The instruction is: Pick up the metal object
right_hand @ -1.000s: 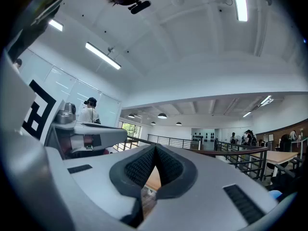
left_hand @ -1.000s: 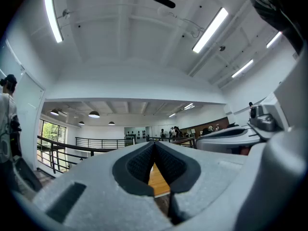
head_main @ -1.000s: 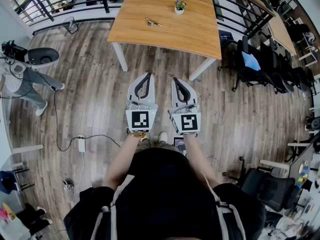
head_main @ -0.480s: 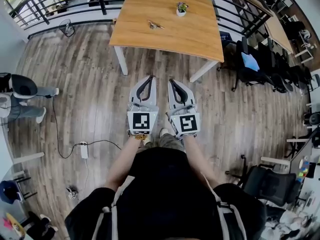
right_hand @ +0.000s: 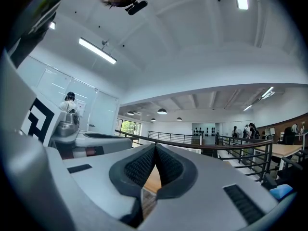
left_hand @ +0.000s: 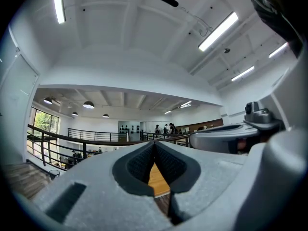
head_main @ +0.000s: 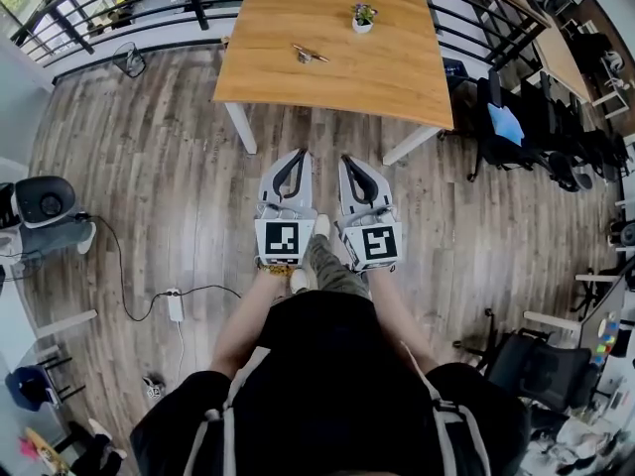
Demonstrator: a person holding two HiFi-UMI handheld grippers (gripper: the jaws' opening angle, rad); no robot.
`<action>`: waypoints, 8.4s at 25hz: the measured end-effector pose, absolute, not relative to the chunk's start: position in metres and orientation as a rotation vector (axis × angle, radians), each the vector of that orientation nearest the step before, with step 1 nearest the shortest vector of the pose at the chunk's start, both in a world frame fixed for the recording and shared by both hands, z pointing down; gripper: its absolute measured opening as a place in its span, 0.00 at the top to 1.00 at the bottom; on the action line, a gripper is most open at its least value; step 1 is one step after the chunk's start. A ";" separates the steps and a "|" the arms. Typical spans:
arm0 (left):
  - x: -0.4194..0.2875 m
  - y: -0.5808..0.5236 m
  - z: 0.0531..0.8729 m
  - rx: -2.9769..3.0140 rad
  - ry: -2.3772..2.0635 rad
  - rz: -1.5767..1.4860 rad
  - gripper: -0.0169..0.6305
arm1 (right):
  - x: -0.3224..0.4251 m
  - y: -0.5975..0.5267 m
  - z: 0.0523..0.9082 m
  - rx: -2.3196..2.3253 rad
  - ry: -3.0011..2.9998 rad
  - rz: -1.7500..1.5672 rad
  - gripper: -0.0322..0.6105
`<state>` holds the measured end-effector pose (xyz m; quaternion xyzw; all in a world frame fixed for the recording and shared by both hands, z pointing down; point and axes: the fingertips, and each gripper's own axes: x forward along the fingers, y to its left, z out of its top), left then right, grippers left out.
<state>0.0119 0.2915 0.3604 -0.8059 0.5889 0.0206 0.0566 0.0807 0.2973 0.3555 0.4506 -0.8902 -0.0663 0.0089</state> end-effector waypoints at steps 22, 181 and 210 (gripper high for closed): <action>0.035 0.062 0.390 -2.466 1.857 -0.041 0.96 | 0.101 0.040 0.374 1.379 -2.802 -0.107 0.95; -0.044 -0.360 0.707 -2.863 1.956 -0.783 0.51 | 0.136 -0.327 0.464 1.529 -2.502 0.005 0.95; -0.095 -0.315 0.512 -2.731 1.935 -0.235 0.51 | 0.070 -0.253 0.400 1.563 -2.586 -0.144 0.95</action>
